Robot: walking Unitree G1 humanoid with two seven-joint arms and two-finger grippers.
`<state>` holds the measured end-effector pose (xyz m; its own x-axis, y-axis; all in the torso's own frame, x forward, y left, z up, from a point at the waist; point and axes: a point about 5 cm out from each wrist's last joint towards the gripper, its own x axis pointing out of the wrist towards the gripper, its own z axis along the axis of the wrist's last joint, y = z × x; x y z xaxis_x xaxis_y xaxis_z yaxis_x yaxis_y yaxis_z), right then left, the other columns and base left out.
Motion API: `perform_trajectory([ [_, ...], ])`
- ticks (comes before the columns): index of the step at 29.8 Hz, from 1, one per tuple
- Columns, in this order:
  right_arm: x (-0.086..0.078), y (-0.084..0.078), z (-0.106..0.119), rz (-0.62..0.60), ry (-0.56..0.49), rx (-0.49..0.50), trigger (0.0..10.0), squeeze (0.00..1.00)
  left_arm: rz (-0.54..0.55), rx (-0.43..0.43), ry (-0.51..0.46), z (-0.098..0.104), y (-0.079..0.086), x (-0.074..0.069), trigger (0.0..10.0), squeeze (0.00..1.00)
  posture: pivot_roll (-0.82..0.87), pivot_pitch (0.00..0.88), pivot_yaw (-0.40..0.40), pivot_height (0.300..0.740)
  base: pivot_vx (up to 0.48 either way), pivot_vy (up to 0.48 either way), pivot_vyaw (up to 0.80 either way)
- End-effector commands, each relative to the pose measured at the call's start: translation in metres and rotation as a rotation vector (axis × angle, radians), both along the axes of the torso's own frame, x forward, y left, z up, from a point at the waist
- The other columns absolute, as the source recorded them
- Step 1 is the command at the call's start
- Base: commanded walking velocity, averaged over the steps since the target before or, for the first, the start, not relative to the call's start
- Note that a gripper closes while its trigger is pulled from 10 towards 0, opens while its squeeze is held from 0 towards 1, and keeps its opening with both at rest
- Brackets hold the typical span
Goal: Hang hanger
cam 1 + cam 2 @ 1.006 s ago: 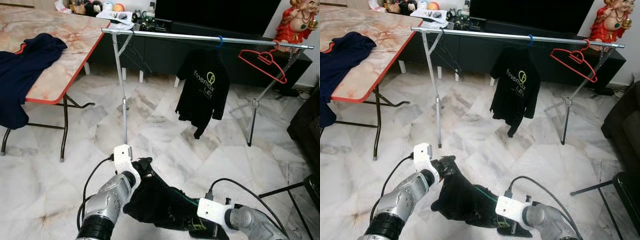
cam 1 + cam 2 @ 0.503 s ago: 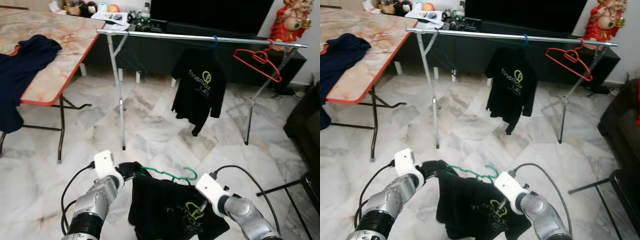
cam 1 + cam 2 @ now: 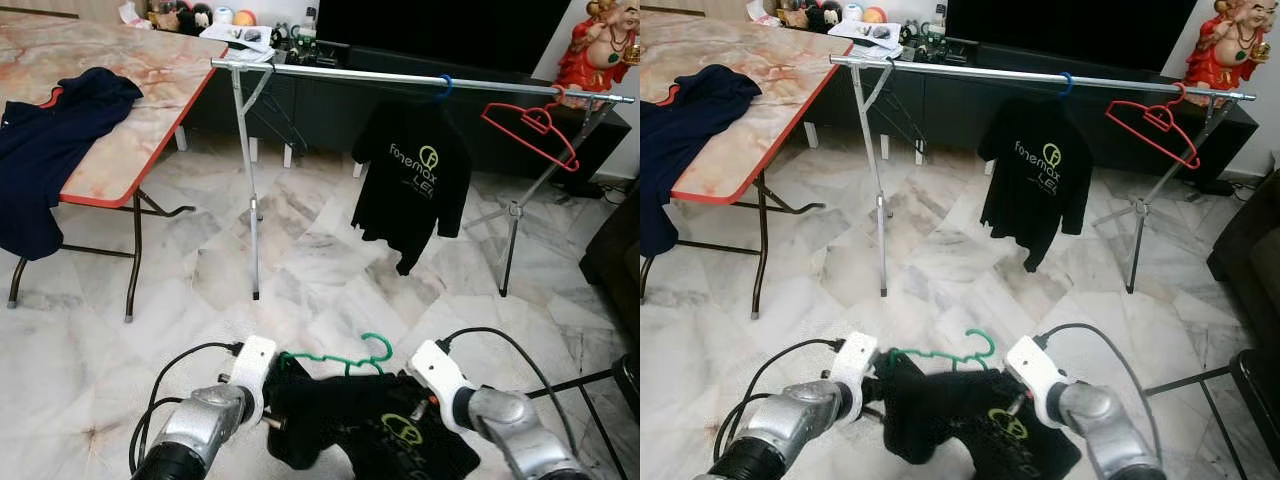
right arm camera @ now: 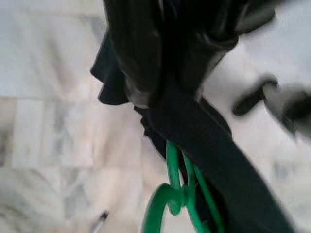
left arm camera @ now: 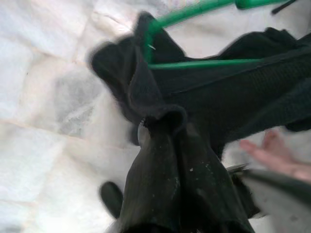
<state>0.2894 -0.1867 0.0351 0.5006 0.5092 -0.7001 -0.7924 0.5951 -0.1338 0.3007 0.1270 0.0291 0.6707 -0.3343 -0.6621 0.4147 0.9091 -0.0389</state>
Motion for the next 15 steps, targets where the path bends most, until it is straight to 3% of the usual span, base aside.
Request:
perform_trajectory([
  [1, -0.005, -0.008, -0.003, 0.120, 0.016, -0.125, 10.0, 0.00, 0.084, 0.009, -0.074, 0.008, 0.013, 0.009, 0.0, 0.00, 0.03, 0.081, -0.131, 0.740, 0.000, 0.000, 0.00],
  [5, -0.008, -0.014, -0.007, 0.193, 0.036, -0.214, 10.0, 0.00, 0.150, 0.034, -0.151, 0.016, 0.022, 0.016, 0.0, 0.00, 0.03, 0.082, -0.132, 0.740, 0.000, 0.000, 0.00],
  [7, -0.015, -0.020, -0.014, 0.280, 0.064, -0.328, 10.0, 0.00, 0.327, 0.037, -0.292, 0.033, 0.037, 0.028, 0.0, 0.00, 0.03, 0.083, -0.133, 0.740, 0.000, 0.000, 0.00],
  [10, -0.017, -0.018, -0.017, 0.284, 0.079, -0.330, 10.0, 0.00, 0.458, 0.000, -0.367, 0.045, 0.047, 0.034, 0.0, 0.00, 0.03, 0.088, -0.135, 0.740, 0.000, 0.000, 0.00],
  [15, -0.019, -0.009, -0.019, 0.276, 0.075, -0.291, 10.0, 0.00, 0.583, 0.056, -0.289, 0.032, 0.062, 0.030, 0.0, 0.00, 0.02, 0.092, -0.131, 0.740, 0.000, 0.000, 0.00],
])
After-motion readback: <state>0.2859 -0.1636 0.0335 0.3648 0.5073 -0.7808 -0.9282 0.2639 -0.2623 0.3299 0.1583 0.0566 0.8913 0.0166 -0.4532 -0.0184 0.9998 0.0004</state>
